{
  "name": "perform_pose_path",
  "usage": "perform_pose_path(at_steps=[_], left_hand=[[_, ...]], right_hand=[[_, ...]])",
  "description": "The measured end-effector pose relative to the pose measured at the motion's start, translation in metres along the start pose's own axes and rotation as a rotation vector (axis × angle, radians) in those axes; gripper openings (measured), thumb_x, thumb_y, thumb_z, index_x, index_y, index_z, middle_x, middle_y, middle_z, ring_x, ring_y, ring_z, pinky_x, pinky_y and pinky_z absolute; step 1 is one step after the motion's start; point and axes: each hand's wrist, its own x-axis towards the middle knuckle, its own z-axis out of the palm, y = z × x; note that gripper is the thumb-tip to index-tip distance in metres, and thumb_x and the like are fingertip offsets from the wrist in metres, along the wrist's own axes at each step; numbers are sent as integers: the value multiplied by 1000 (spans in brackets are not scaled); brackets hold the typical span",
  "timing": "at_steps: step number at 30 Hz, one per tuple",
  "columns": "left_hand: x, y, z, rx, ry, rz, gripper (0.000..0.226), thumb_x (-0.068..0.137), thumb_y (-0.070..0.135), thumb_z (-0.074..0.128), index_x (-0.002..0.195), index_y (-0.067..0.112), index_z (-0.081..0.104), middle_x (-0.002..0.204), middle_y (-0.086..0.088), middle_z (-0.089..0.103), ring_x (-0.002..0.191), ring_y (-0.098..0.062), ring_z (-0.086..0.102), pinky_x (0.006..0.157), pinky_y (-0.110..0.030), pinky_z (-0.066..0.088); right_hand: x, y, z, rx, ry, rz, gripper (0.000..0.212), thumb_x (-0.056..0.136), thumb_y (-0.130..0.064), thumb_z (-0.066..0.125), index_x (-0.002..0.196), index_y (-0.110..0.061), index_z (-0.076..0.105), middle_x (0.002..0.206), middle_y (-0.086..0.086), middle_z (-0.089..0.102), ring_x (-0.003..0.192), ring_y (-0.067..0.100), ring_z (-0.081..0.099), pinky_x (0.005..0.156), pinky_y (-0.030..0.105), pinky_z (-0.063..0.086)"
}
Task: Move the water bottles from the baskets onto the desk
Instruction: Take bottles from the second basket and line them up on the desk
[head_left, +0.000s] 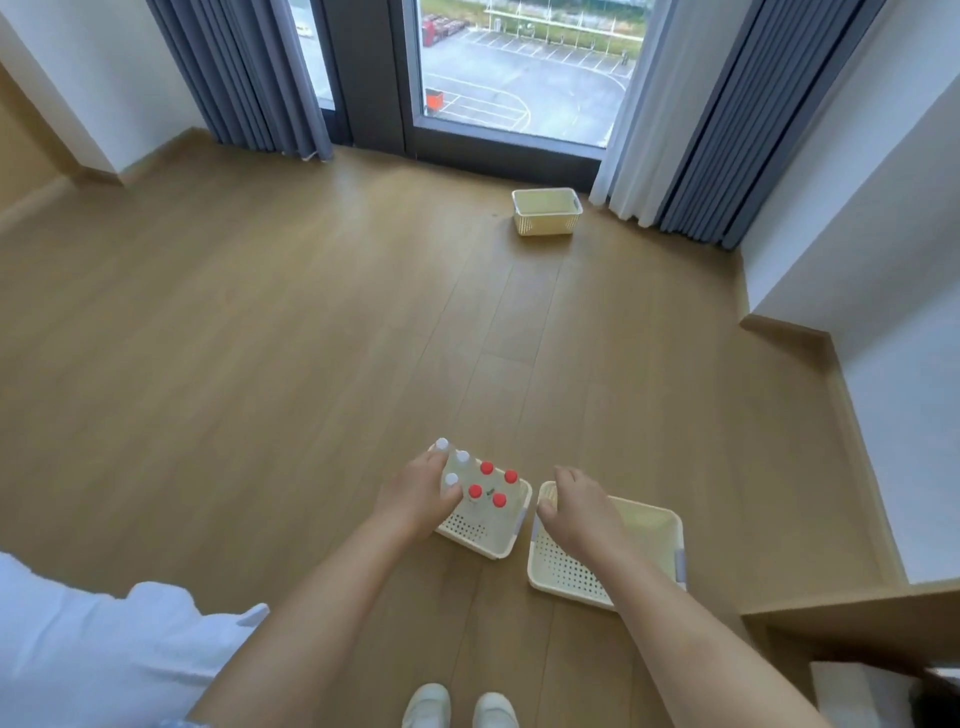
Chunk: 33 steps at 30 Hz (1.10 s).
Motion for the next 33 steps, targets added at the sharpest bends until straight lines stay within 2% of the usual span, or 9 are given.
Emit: perform_pose_path(at_steps=[3, 7, 10, 13, 17, 20, 26, 28, 33], left_hand=[[38, -37, 44, -59, 8, -56, 53, 95, 33, 45, 144, 14, 34, 152, 2, 33, 137, -17, 35, 103, -29, 34], [98, -99, 136, -154, 34, -87, 50, 90, 33, 51, 137, 15, 45, 141, -3, 47, 128, -20, 45, 98, -33, 40], [139, -139, 215, -206, 22, -106, 53, 91, 33, 53, 139, 14, 43, 144, -4, 45, 133, -20, 40, 99, -32, 37], [179, -174, 285, -181, 3, -69, 58, 93, 34, 52, 145, 15, 34, 150, 0, 36, 139, -17, 33, 106, -33, 33], [228, -207, 353, -252, 25, -46, 59, 92, 31, 54, 144, 11, 35, 150, -4, 38, 139, -18, 34, 109, -31, 29], [256, -216, 384, -388, 59, -53, 62, 90, 29, 59, 143, 9, 36, 148, -7, 39, 138, -20, 35, 111, -31, 29], [279, -216, 416, -584, 83, -93, 67, 86, 28, 66, 143, 9, 36, 147, -7, 42, 137, -19, 37, 112, -33, 32], [284, -215, 420, -595, 78, -85, 68, 85, 28, 67, 142, 9, 37, 146, -7, 43, 136, -18, 38, 111, -32, 32], [295, -212, 426, -621, 120, -64, 58, 85, 24, 67, 137, 8, 45, 140, -6, 50, 132, -16, 43, 105, -26, 33]], right_hand=[[45, 20, 50, 94, 27, 51, 55, 96, -29, 41, 145, -7, 29, 148, 8, 36, 135, 24, 35, 108, 35, 31], [108, 48, 142, 335, 84, 102, 57, 94, -29, 48, 144, -9, 33, 149, 6, 37, 137, 20, 33, 108, 33, 30], [156, 71, 224, 445, 103, 92, 54, 91, -25, 52, 141, -11, 38, 144, 6, 43, 132, 21, 40, 103, 32, 34], [200, 89, 301, 427, 76, 59, 58, 91, -24, 52, 144, -13, 33, 147, 5, 38, 134, 20, 38, 103, 34, 35], [249, 113, 373, 416, 122, 17, 63, 90, -23, 56, 146, -11, 29, 149, 6, 35, 136, 20, 34, 107, 33, 31], [272, 128, 406, 423, 162, 11, 72, 88, -27, 61, 148, -11, 23, 153, 5, 29, 140, 19, 28, 110, 32, 28], [297, 141, 424, 496, 184, 36, 84, 82, -34, 70, 149, -14, 23, 152, 4, 30, 139, 19, 30, 110, 34, 29], [304, 139, 428, 514, 186, 19, 82, 80, -33, 72, 147, -15, 26, 149, 4, 33, 138, 19, 31, 109, 33, 29], [324, 132, 443, 591, 264, -26, 69, 73, -29, 78, 131, -24, 42, 133, -3, 48, 124, 15, 44, 92, 22, 32]])
